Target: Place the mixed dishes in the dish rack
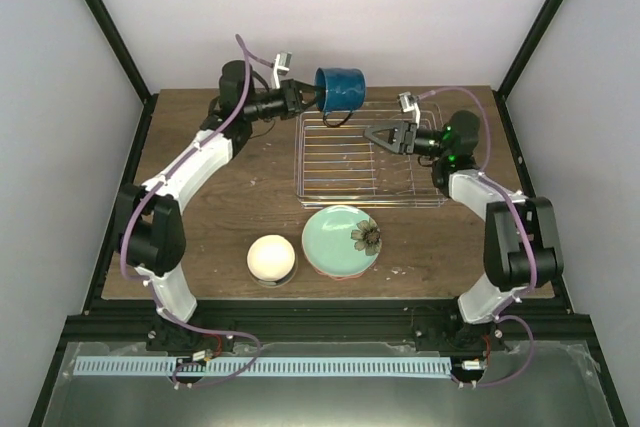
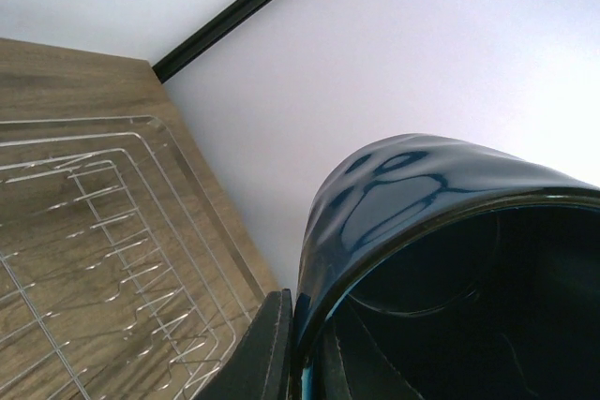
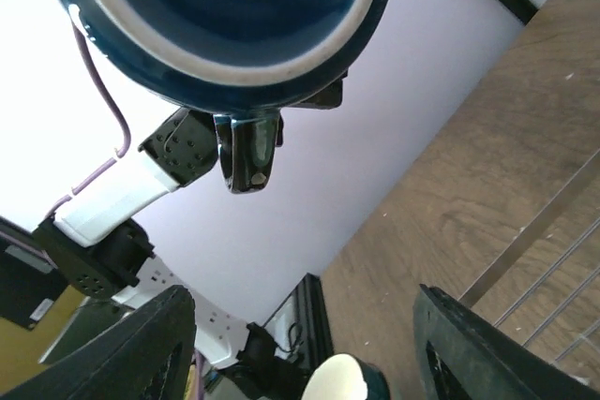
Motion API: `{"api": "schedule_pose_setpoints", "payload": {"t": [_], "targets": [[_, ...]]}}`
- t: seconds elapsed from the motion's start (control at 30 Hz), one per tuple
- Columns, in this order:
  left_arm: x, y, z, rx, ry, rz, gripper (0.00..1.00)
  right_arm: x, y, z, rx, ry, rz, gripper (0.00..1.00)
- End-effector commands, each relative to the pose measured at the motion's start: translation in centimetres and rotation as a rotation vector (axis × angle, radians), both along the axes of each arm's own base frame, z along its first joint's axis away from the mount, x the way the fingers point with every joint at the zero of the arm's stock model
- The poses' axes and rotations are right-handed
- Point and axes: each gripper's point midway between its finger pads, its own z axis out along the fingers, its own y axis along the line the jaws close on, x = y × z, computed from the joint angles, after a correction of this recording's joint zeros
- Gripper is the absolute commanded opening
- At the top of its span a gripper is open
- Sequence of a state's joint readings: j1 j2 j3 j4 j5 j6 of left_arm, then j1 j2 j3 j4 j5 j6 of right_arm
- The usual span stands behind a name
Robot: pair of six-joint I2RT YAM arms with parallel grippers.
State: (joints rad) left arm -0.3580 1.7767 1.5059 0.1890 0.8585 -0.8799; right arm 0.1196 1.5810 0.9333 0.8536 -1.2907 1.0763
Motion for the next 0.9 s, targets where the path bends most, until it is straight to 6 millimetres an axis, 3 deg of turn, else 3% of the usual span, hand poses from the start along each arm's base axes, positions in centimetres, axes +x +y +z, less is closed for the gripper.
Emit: {"api": "schedule_pose_setpoints", "payload": {"t": [0.0, 0.2, 0.4, 0.87], "targets": [[-0.7, -0.3, 2.6, -0.063, -0.105, -0.022, 0.00, -1.2, 1.5, 1.7, 0.060, -0.047, 0.099, 0.63], [-1.1, -1.1, 1.2, -0.064, -0.109, -0.027, 0.00, -0.5, 3.4, 2.2, 0.081, -0.059, 0.145, 0.57], [-1.3, -1.6, -1.0, -0.009, -0.086, -0.006, 0.00, 0.6, 3.8, 2.8, 0.091, -0.072, 0.143, 0.51], [-1.8, -3.4, -3.0, -0.057, -0.045, -0.034, 0.00, 2.5, 4.1, 3.2, 0.110, -0.090, 0.121, 0.19]]}}
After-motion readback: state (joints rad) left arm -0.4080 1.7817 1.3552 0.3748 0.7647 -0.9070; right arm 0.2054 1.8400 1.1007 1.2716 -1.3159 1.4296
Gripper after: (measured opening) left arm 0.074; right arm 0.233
